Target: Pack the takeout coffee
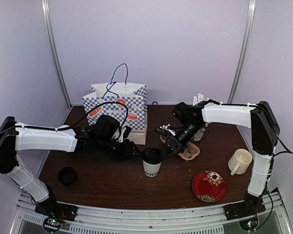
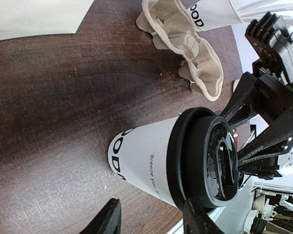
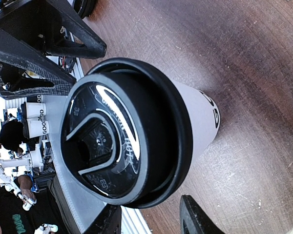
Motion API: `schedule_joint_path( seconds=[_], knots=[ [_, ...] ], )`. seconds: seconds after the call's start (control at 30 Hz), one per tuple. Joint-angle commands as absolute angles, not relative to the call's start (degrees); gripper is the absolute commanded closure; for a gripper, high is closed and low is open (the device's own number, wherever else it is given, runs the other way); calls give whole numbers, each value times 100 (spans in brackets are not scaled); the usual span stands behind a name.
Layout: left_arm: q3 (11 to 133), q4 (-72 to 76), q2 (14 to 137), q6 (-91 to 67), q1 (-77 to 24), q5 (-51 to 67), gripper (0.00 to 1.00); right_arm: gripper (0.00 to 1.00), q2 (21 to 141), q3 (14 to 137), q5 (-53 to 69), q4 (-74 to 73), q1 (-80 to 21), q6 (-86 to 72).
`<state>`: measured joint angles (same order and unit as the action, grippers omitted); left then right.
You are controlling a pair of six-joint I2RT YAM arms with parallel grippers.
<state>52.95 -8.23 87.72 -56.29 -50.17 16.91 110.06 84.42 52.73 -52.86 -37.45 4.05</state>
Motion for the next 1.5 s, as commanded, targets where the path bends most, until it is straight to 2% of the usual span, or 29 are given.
schedule_joint_path(
  seconds=[0.0, 0.3, 0.73, 0.93, 1.27, 1.47],
  knots=[
    [5308, -726, 8626, -5711, -4992, 1605, 54, 57, 11162, 8534, 5075, -5208, -3712, 350],
    [5243, -723, 8417, -5745, -4992, 1473, 51, 58, 11167, 8521, 5079, -5195, -3711, 343],
    [5334, -491, 9068, -5818, -4983, 1706, 53, 58, 11179, 8486, 5037, -5143, -3709, 310],
    [5700, -1961, 9593, -5571, -4982, 1420, 53, 58, 11384, 8485, 4871, -5119, -3709, 205],
    [4897, -2375, 9844, -5371, -4992, 939, 57, 60, 11780, 8489, 3974, -5148, -3709, 0],
    [5036, -2451, 9787, -5317, -4992, 809, 57, 60, 11947, 8712, 3885, -5298, -3696, 0]
  ],
)
